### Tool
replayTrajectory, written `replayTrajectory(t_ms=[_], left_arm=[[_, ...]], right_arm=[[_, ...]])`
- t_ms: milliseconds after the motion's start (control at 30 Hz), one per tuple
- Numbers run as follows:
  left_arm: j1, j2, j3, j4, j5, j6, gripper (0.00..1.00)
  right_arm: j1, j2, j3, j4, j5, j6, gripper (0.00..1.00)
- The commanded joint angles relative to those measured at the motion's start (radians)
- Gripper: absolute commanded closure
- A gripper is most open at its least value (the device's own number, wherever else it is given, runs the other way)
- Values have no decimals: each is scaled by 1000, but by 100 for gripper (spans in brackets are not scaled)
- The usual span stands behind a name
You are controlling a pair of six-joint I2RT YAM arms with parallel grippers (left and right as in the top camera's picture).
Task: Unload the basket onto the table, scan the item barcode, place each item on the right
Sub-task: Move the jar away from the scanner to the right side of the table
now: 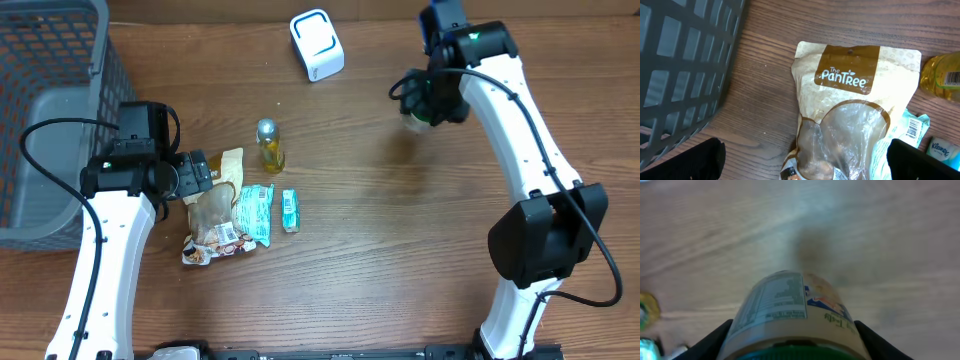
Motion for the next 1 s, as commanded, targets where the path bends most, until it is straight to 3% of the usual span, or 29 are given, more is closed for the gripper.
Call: replayTrajectory(t_ms=[0,500,967], left_arm=[[2,2,21,-1,3,15,0],[2,2,21,-1,4,15,0],[2,2,21,-1,4,15,0]], right_arm=[[-37,-14,9,-53,3,14,95],[-124,-14,-86,-108,6,14,95],[-214,-14,-351,90,6,14,89]])
